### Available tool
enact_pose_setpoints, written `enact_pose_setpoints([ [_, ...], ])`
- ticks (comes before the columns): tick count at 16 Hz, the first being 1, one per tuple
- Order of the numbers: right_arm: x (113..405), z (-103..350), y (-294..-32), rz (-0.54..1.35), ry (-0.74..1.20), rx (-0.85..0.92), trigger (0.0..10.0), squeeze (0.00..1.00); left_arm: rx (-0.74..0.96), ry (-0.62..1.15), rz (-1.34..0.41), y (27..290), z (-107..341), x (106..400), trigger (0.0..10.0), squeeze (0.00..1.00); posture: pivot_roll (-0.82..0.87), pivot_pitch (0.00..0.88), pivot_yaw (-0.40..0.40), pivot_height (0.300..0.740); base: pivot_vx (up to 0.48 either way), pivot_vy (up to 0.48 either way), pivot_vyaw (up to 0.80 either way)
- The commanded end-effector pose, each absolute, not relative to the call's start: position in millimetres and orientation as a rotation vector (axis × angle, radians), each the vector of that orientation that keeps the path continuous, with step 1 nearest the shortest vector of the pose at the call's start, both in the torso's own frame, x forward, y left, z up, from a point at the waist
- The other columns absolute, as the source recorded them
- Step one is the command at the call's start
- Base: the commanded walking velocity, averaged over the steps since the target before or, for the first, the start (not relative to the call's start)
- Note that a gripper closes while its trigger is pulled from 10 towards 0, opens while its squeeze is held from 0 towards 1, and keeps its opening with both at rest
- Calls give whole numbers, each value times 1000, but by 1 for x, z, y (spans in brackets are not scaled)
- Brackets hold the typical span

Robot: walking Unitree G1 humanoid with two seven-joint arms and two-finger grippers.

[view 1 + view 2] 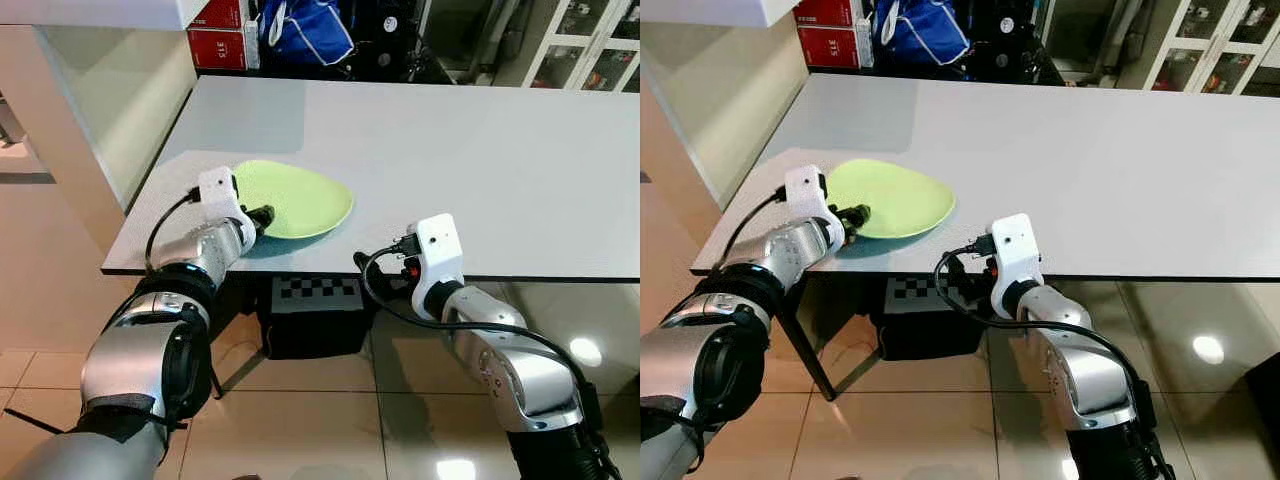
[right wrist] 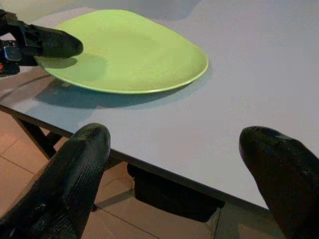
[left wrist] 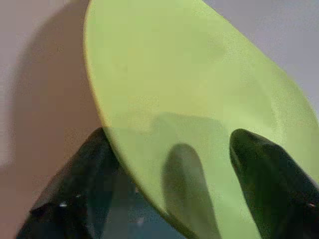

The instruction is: Setting the table

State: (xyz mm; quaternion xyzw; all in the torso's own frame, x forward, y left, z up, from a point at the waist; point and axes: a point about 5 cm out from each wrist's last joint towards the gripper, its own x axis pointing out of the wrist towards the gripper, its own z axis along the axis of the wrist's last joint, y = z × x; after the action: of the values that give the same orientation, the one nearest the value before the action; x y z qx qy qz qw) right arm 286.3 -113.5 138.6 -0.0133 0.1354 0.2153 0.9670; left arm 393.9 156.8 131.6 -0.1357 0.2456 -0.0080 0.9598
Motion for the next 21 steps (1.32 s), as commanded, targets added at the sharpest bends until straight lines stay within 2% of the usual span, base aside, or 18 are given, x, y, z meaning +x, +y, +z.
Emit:
enact_pose_setpoints([
  [1,291,142,-118,406,254,-33,10000,0,-190,460,-16,157,142,399,10000,35,-46,0,-9,740,0,0,0],
  [3,292,141,-117,405,256,-31,10000,0,-108,465,4,158,140,398,10000,0,-45,0,-9,740,0,0,0],
  [8,292,139,-117,410,251,-47,10000,0,-144,563,67,164,128,392,10000,0,-44,0,-8,740,0,0,0],
  [12,292,141,-116,411,236,-59,10000,0,-92,532,87,167,131,393,10000,0,-43,0,-6,740,0,0,0],
  [14,292,149,-116,416,177,-54,10000,0,-75,406,98,170,146,398,10000,0,-45,0,2,740,0,0,0],
  [16,289,165,-114,441,75,14,10000,0,79,25,43,167,185,391,10000,0,-46,0,14,740,0,0,0],
  [17,288,168,-114,428,48,34,10000,0,131,-90,37,167,195,379,10000,0,-40,0,11,740,0,0,0],
  [19,292,173,-123,309,-20,69,10000,0,170,-207,53,177,205,355,10000,0,-28,0,1,740,0,0,0],
  [21,298,163,-136,187,43,103,10000,0,315,-237,-9,179,199,337,10000,0,-10,0,-12,740,0,0,0],
])
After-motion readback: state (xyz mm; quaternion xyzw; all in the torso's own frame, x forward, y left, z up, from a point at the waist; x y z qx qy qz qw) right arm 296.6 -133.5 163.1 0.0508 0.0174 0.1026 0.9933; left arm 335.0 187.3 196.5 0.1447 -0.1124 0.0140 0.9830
